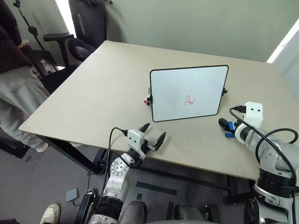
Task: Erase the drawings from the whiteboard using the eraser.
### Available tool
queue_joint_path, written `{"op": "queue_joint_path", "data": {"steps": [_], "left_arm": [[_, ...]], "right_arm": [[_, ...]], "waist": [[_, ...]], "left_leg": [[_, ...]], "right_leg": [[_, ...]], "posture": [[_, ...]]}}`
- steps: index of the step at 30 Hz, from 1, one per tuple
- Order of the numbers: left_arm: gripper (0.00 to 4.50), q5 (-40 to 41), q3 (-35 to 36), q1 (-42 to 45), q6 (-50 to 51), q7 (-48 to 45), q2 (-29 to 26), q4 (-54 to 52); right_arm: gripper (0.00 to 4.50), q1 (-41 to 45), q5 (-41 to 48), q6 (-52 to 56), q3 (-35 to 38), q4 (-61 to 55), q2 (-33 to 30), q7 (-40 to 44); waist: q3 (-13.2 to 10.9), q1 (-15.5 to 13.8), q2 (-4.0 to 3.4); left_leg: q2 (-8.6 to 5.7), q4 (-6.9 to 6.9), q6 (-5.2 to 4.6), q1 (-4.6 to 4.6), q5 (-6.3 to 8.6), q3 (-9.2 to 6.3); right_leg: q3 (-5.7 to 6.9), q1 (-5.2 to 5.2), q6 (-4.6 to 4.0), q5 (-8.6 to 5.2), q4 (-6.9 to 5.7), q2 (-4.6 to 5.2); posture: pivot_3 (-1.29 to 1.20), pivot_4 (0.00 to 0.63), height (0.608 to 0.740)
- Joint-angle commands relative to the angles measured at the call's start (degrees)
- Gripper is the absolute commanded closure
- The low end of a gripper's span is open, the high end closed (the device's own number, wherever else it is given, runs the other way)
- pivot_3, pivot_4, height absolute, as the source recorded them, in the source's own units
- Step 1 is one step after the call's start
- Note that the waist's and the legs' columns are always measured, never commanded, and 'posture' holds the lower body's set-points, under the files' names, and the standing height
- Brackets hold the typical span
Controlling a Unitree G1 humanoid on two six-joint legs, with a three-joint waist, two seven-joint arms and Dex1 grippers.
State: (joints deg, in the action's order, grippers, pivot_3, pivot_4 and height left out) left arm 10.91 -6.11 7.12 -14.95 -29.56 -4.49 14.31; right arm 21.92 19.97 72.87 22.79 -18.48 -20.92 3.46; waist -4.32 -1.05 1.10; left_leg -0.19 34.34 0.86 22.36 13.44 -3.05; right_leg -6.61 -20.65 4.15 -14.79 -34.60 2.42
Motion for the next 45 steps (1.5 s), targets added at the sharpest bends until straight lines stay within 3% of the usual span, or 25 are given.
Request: {"op": "queue_joint_path", "data": {"steps": [1, 19, 27, 30, 36, 45], "left_arm": [[0.0, -0.5, 0.02, -1.39, 0.82, 0.11, -0.19, 1.11], [0.0, -0.39, -0.27, -0.59, 0.72, -1.62, 1.81, 5.01], [0.0, -1.02, -0.01, 0.65, -1.47, -1.32, 2.5, 6.86], [0.0, -2.09, -0.43, 0.81, -3.08, -0.94, 2.29, 5.9], [0.0, -2.25, -0.59, -0.22, -2.43, -0.68, 2.12, 2.15], [0.0, -0.26, -2.73, -2.28, -1.29, -2.83, 3.29, -3.69]], "right_arm": [[0.05, 0.3, 0.28, 0.03, 0.97, -1.1, -1.19, 0.97], [0.05, 2.16, -3.72, -8.58, -4.61, 13.8, -5.79, 3.38], [0.05, 2.96, -3.95, -8.57, -6.92, 15.18, -5.87, 4.58], [0.65, 2.84, -4.0, -8.65, -7.31, 15.24, -5.69, 4.64], [2.72, 2.88, -3.91, -8.71, -7.7, 15.01, -5.62, 5.04], [2.72, 2.71, -4.01, -7.73, -7.55, 14.23, -5.38, 4.8]], "waist": [[0.01, 0.02, 0.01], [0.07, -0.21, -0.11], [0.12, -0.52, -0.21], [0.11, -0.55, -0.21], [0.05, -0.54, -0.11], [0.01, -0.53, -0.02]], "left_leg": [[0.0, 0.0, 0.0, -0.02, 0.0, 0.0], [-0.02, -0.01, 0.0, -0.08, 0.02, 0.0], [-0.08, -0.01, -0.02, -0.06, 0.01, 0.01], [-0.08, -0.01, -0.02, -0.04, 0.01, 0.0], [-0.07, -0.01, -0.02, -0.02, 0.01, 0.0], [-0.06, -0.01, -0.04, 0.05, 0.05, 0.0]], "right_leg": [[0.0, 0.0, 0.0, 0.0, 0.0, 0.0], [-0.02, 0.04, 0.07, 0.0, 0.0, 0.05], [-0.02, 0.05, 0.07, 0.04, 0.02, 0.09], [-0.02, 0.05, 0.07, 0.05, 0.02, 0.09], [-0.02, 0.01, 0.05, 0.06, 0.03, 0.08], [-0.02, 0.01, 0.09, 0.02, 0.24, 0.08]], "posture": [[0.0, 0.15, 0.74], [0.0, 0.15, 0.74], [0.0, 0.15, 0.74], [0.0, 0.15, 0.74], [0.0, 0.15, 0.74], [0.0, 0.15, 0.74]]}}
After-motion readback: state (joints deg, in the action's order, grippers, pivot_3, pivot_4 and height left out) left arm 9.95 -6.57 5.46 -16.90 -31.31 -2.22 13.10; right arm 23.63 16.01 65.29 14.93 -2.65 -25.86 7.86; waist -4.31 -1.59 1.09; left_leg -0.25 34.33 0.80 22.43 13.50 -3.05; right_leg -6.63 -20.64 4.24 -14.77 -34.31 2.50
